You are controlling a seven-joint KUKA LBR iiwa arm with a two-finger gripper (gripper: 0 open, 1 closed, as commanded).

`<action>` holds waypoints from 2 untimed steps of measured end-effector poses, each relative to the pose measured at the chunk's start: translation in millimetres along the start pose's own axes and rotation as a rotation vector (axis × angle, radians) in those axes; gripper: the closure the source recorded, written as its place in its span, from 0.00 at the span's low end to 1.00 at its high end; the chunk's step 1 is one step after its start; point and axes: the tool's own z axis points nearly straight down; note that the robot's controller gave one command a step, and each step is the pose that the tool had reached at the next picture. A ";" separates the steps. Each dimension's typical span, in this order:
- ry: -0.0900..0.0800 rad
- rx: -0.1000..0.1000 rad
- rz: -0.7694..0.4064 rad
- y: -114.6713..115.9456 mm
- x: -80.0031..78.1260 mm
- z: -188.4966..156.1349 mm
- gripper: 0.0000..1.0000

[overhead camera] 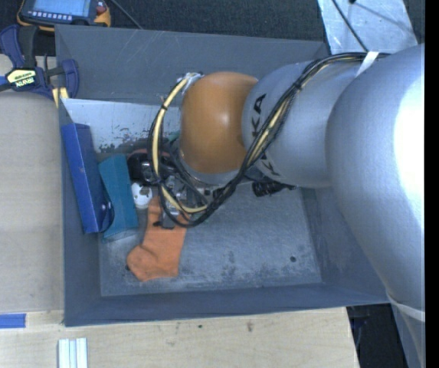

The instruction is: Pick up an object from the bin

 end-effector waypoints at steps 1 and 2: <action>-0.006 -0.002 -0.028 -6.8 -3.9 -63.1 1.00; -0.006 -0.002 -0.031 -2.4 1.0 -116.7 1.00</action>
Offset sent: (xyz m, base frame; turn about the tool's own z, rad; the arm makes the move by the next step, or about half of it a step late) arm -0.0065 0.0063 0.1738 -0.0280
